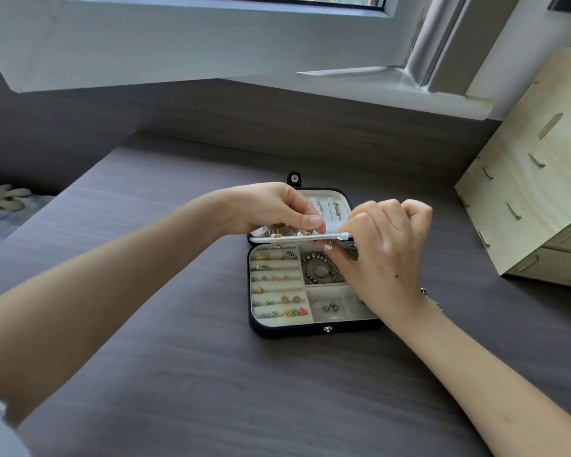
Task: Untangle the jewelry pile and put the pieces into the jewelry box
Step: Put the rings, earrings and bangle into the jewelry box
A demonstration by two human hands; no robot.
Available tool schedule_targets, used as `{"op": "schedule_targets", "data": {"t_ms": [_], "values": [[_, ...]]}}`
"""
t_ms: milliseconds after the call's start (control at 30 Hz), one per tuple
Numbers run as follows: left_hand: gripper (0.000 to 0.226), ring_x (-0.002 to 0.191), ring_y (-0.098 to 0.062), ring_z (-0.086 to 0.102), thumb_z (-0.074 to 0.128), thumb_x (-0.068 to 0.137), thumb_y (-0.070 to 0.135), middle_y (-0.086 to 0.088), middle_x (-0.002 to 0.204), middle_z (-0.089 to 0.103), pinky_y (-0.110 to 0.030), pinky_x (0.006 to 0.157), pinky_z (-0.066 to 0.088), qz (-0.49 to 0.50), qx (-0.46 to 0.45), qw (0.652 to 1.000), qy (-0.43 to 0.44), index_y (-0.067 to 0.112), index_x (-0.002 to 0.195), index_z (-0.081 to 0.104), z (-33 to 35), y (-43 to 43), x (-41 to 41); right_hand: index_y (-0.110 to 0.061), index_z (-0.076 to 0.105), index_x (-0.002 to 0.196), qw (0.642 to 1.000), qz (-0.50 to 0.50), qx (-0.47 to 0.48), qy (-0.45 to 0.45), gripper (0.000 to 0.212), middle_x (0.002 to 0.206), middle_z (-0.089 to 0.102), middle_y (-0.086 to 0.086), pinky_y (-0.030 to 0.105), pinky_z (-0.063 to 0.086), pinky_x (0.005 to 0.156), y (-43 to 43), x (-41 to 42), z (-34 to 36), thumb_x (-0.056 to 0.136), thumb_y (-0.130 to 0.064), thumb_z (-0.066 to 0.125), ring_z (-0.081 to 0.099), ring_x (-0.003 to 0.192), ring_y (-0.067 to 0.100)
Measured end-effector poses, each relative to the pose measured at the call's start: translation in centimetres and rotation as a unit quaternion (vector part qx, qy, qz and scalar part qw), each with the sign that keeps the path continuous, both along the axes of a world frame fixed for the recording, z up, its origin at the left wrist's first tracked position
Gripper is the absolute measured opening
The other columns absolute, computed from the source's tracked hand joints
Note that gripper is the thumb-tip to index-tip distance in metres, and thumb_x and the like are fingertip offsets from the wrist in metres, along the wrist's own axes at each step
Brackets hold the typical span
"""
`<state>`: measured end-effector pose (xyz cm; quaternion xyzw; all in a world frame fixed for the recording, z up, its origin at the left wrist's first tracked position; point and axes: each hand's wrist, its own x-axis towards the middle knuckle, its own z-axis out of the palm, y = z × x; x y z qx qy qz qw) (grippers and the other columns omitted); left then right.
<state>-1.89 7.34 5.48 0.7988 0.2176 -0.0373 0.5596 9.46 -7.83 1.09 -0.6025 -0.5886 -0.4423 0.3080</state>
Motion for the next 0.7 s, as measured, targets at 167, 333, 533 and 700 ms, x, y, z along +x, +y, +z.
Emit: {"op": "schedule_targets", "data": {"t_ms": [167, 333, 533, 700], "values": [[0.014, 0.051, -0.001, 0.051, 0.063, 0.087, 0.02, 0.008, 0.067, 0.065, -0.012, 0.044, 0.039, -0.005, -0.003, 1.0, -0.005, 0.016, 0.077, 0.071, 0.09, -0.1, -0.05, -0.009, 0.052, 0.063, 1.0, -0.003, -0.005, 0.002, 0.038, 0.068, 0.057, 0.003, 0.036, 0.026, 0.073, -0.04, -0.03, -0.01, 0.075, -0.032, 0.079, 0.042, 0.067, 0.02], [0.012, 0.06, -0.003, 0.054, 0.067, 0.083, 0.023, 0.01, 0.067, 0.066, -0.013, 0.048, 0.041, -0.01, 0.018, 1.0, -0.017, 0.02, 0.073, 0.072, 0.24, -0.15, -0.1, -0.009, 0.052, 0.064, 1.0, -0.002, -0.006, 0.007, 0.038, 0.069, 0.057, 0.002, 0.037, 0.026, 0.073, 0.0, -0.01, 0.01, 0.077, -0.033, 0.078, 0.043, 0.066, 0.021], [0.012, 0.066, -0.006, 0.056, 0.066, 0.084, 0.022, 0.008, 0.072, 0.068, -0.016, 0.055, 0.044, -0.005, 0.008, 1.0, -0.025, 0.02, 0.074, 0.072, -0.17, -0.17, -0.05, -0.008, 0.052, 0.064, 1.0, 0.0, -0.011, 0.008, 0.039, 0.069, 0.057, 0.003, 0.037, 0.026, 0.073, 0.01, 0.05, -0.02, 0.076, -0.034, 0.078, 0.045, 0.065, 0.022], [0.012, 0.068, -0.009, 0.058, 0.063, 0.088, 0.018, 0.006, 0.075, 0.069, -0.02, 0.06, 0.048, -0.009, -0.015, 1.0, -0.022, 0.017, 0.079, 0.071, -0.28, -0.03, -0.03, -0.008, 0.052, 0.065, 1.0, 0.001, -0.012, 0.01, 0.038, 0.07, 0.057, 0.004, 0.037, 0.027, 0.073, -0.05, 0.08, 0.02, 0.077, -0.033, 0.078, 0.046, 0.066, 0.023]]}}
